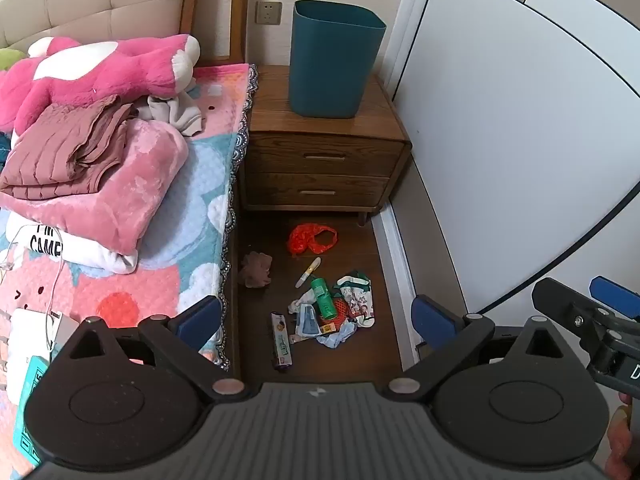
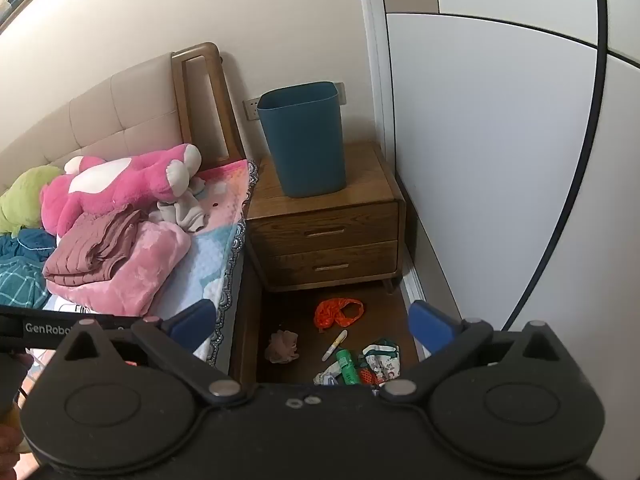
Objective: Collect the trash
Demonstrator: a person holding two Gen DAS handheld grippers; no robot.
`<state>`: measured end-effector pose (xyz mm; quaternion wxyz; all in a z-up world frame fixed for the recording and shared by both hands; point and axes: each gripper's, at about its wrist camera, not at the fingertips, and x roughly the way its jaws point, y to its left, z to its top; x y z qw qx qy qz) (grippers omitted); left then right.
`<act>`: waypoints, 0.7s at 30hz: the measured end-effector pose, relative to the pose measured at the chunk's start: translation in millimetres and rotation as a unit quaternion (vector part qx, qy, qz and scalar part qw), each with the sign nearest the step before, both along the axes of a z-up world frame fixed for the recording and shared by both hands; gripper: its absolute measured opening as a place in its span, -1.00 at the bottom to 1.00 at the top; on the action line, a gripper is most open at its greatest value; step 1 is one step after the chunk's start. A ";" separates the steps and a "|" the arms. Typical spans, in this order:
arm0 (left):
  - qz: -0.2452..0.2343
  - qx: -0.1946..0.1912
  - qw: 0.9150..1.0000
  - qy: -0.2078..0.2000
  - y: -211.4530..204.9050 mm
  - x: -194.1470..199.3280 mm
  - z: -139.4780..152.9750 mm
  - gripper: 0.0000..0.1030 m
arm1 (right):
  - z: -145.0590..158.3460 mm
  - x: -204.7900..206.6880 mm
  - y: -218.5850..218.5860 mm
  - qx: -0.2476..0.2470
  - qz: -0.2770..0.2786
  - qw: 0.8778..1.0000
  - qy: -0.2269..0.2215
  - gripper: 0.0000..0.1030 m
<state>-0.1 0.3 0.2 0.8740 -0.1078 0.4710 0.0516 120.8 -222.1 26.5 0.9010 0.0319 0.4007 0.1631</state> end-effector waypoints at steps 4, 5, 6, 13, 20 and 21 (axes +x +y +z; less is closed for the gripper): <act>-0.003 0.002 1.000 -0.003 -0.8 -0.4 0.7 0.98 | 2.2 2.0 2.7 -0.011 0.000 1.000 -0.001 0.99; -0.005 0.003 1.000 -0.005 -1.2 -0.6 1.3 0.98 | 2.6 3.1 4.2 -0.015 0.000 1.000 -0.001 0.98; -0.007 0.006 1.000 -0.007 -1.8 -0.8 2.0 0.98 | 3.6 3.1 7.5 -0.018 0.000 1.000 -0.002 0.98; -0.013 0.008 1.000 -0.012 -4.3 -2.2 6.6 0.98 | -1.7 3.5 16.2 -0.031 0.000 1.000 0.001 0.97; -0.011 0.008 1.000 -0.013 -10.1 -0.9 7.5 0.98 | -7.4 3.6 24.1 -0.036 0.001 0.999 0.001 0.96; -0.011 0.008 1.000 -0.012 -10.0 -0.4 7.3 0.98 | -7.7 3.4 24.7 -0.037 0.001 0.999 0.001 0.96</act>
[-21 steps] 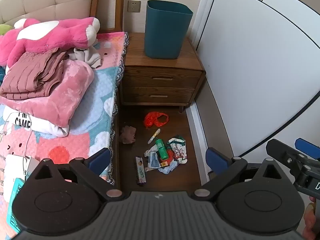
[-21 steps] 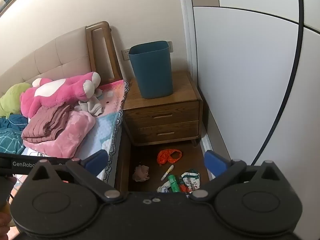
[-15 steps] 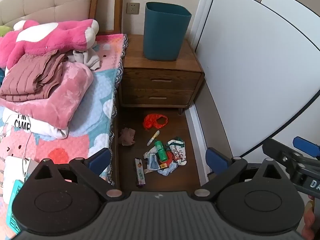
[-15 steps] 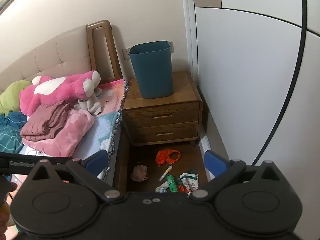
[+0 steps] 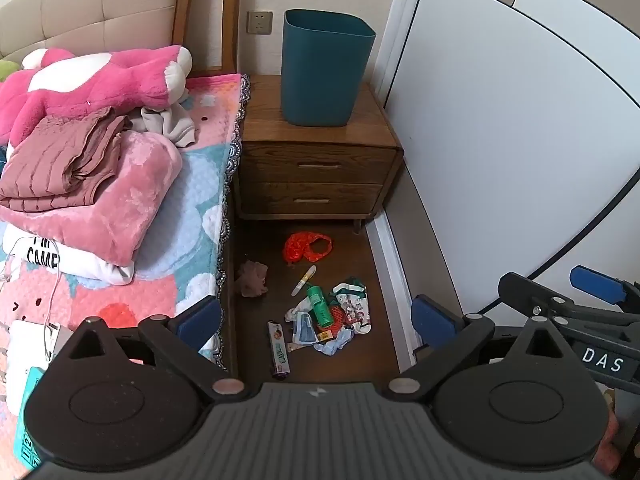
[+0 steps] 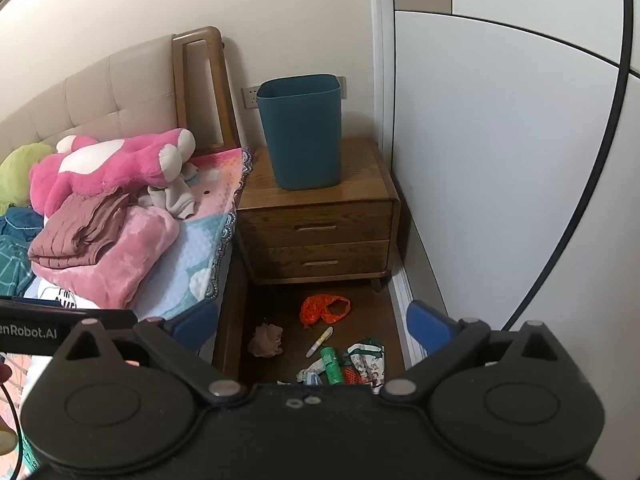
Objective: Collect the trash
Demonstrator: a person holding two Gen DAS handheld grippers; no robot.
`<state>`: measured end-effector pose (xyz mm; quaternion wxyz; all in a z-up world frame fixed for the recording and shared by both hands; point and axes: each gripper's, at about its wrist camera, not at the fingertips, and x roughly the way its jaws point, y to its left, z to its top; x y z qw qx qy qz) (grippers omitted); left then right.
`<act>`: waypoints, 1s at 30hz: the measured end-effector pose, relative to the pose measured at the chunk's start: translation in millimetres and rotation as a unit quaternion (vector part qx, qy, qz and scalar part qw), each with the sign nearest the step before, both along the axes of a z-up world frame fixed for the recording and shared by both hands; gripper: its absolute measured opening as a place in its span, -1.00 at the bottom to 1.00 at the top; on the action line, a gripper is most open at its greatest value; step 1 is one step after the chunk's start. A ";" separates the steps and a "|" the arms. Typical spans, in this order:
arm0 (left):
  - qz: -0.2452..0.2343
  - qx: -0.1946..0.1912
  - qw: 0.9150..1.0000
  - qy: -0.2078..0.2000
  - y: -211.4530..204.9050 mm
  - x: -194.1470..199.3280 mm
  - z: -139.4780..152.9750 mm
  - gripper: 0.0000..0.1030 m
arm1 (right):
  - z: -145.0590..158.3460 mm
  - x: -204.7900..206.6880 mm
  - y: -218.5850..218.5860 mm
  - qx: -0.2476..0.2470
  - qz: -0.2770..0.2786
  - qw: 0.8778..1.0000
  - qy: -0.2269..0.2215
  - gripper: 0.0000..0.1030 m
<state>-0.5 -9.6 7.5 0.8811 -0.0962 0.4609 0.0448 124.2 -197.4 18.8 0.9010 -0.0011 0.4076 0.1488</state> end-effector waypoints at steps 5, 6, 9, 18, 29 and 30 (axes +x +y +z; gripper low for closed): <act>-0.004 -0.001 1.000 -0.001 -4.4 0.7 0.7 0.98 | -1.2 0.9 -4.7 0.002 0.002 1.000 0.000 0.95; -0.004 -0.001 1.000 -0.001 -5.7 0.9 0.9 0.98 | -0.6 1.3 -4.1 0.002 0.002 1.000 0.000 0.95; -0.004 0.000 1.000 -0.002 -5.6 -0.2 0.2 0.98 | 0.8 3.1 -4.0 0.001 0.003 1.000 0.000 0.95; -0.004 -0.001 1.000 -0.004 -5.0 1.4 1.1 0.98 | 2.9 4.0 -6.5 0.000 0.011 1.000 -0.002 0.95; -0.006 -0.003 1.000 -0.006 0.6 2.1 5.3 0.98 | 4.1 4.4 -6.1 -0.001 0.012 1.000 -0.004 0.95; -0.006 -0.003 1.000 -0.006 0.0 1.7 4.9 0.98 | 4.2 4.5 -6.3 -0.001 0.012 1.000 -0.004 0.95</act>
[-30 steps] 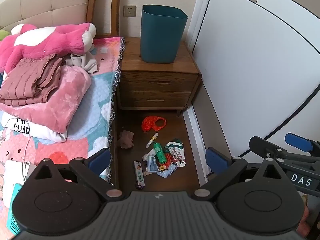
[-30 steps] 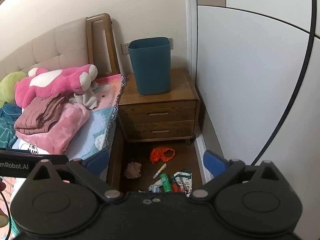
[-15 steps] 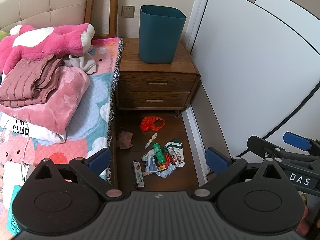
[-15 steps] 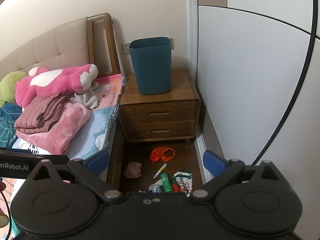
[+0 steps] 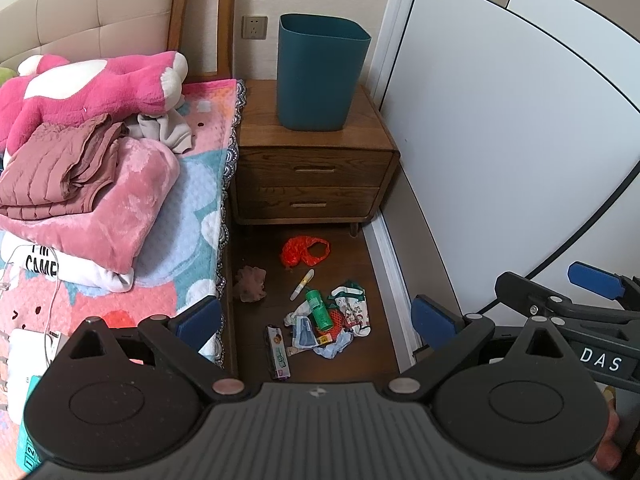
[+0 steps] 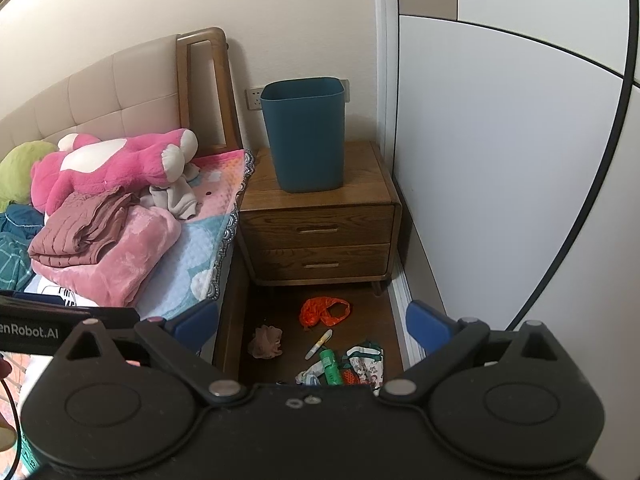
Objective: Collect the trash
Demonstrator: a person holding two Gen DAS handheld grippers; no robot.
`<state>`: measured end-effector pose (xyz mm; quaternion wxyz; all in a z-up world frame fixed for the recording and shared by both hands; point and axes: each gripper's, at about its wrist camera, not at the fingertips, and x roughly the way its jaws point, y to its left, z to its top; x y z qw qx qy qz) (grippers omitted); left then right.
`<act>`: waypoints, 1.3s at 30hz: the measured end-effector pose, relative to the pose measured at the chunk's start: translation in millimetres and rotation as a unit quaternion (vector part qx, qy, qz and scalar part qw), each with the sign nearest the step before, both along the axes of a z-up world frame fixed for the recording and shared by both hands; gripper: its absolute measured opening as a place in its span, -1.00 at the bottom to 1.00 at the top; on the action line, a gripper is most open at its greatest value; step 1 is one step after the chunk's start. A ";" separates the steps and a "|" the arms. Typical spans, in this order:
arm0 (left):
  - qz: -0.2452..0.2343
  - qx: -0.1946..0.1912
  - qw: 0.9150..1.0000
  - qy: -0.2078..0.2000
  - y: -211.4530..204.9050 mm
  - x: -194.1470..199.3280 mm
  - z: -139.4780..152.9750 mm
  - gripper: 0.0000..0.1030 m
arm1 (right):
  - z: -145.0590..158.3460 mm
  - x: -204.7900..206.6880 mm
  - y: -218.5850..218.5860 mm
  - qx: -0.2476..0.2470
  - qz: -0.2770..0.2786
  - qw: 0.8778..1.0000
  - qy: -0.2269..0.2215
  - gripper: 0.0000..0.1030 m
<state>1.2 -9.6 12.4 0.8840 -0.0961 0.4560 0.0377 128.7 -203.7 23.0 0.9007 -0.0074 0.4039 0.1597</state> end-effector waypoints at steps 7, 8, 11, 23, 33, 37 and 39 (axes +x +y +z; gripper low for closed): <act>0.000 0.001 1.000 0.000 -1.3 1.7 1.4 0.98 | 1.5 0.2 0.4 -0.001 0.001 1.000 -0.001 0.95; 0.001 0.001 1.000 0.000 -1.1 1.3 1.1 0.98 | 1.4 0.2 0.5 -0.001 0.001 1.000 -0.001 0.95; 0.000 0.001 1.000 -0.001 -1.2 3.6 2.3 0.98 | 1.1 0.1 0.5 -0.001 0.001 1.000 -0.001 0.95; -0.007 0.000 1.000 -0.013 7.2 9.0 7.7 0.98 | 8.2 -2.3 2.9 -0.009 -0.002 1.000 -0.016 0.95; -0.020 0.000 0.999 -0.026 12.8 5.5 4.4 0.98 | 12.9 -7.5 11.3 -0.014 -0.016 0.999 -0.028 0.95; -0.024 -0.002 0.999 -0.030 15.6 7.3 4.5 0.98 | 14.5 -6.7 15.3 -0.015 -0.021 0.999 -0.032 0.93; -0.027 -0.004 0.999 -0.034 15.9 7.1 5.1 0.98 | 15.6 -6.7 15.7 -0.016 -0.024 0.999 -0.035 0.91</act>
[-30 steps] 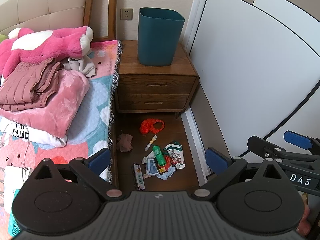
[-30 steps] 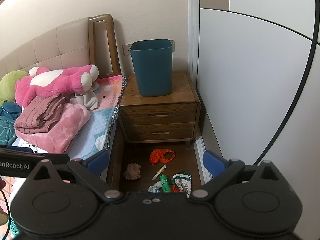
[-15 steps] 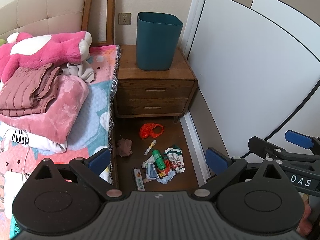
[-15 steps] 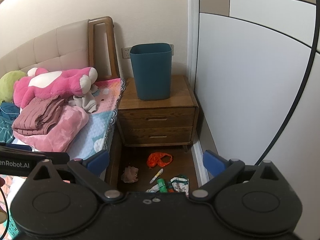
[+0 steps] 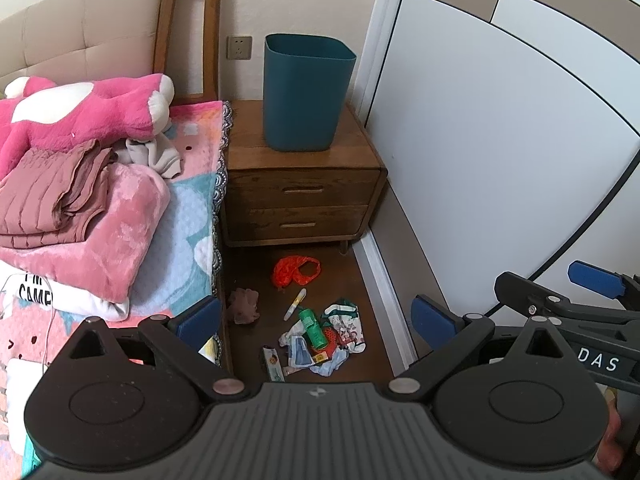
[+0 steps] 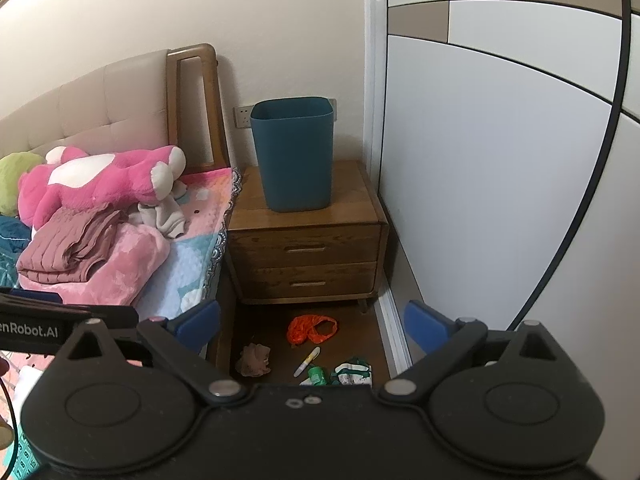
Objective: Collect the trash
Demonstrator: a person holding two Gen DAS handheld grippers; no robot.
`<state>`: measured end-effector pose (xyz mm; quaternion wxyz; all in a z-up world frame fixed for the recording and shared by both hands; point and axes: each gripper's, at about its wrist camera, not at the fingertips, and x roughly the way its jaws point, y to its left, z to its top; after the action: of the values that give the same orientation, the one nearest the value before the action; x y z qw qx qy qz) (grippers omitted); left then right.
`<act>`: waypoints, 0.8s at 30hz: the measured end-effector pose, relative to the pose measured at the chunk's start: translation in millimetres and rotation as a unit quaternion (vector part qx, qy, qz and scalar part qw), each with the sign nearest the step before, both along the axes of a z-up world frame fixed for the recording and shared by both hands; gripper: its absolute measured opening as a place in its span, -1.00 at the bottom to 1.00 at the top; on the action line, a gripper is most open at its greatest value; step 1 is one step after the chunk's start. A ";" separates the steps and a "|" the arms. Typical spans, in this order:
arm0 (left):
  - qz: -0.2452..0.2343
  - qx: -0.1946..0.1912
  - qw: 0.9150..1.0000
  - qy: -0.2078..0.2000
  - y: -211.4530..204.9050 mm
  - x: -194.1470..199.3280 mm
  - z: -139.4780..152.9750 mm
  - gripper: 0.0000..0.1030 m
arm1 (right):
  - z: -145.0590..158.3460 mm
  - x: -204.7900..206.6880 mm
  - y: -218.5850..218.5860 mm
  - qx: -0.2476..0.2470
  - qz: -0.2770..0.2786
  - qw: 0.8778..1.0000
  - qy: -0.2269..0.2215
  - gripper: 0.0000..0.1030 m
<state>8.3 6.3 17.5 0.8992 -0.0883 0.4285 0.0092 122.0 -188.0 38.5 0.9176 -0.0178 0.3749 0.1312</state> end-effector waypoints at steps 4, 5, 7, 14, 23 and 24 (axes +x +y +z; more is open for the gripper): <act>-0.004 -0.003 1.000 -0.006 0.5 1.2 1.5 0.98 | 1.3 -0.8 -0.7 0.003 -0.007 1.000 -0.006 0.91; -0.005 -0.003 1.000 -0.007 -0.1 2.5 1.6 0.98 | 1.0 0.1 1.3 0.003 -0.009 1.000 -0.006 0.91; -0.004 -0.005 1.000 -0.006 -1.3 6.1 1.9 0.98 | 1.2 2.3 0.2 0.002 -0.011 1.000 -0.008 0.92; -0.001 -0.008 1.000 -0.008 -8.9 25.7 -1.2 0.98 | -4.3 23.4 -7.5 0.004 -0.008 1.000 -0.010 0.93; 0.049 -0.024 0.998 0.021 -25.2 85.9 -21.8 0.98 | -36.7 98.3 -19.6 0.022 0.031 0.999 0.017 0.93; 0.062 -0.025 0.997 0.028 -25.7 93.8 -27.1 0.98 | -42.6 108.9 -20.0 0.022 0.038 0.999 0.020 0.93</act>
<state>102.1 -19.4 -9.7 0.8821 -0.1374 0.4469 0.0569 230.9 -208.0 -4.0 0.9045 -0.0093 0.3891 0.1742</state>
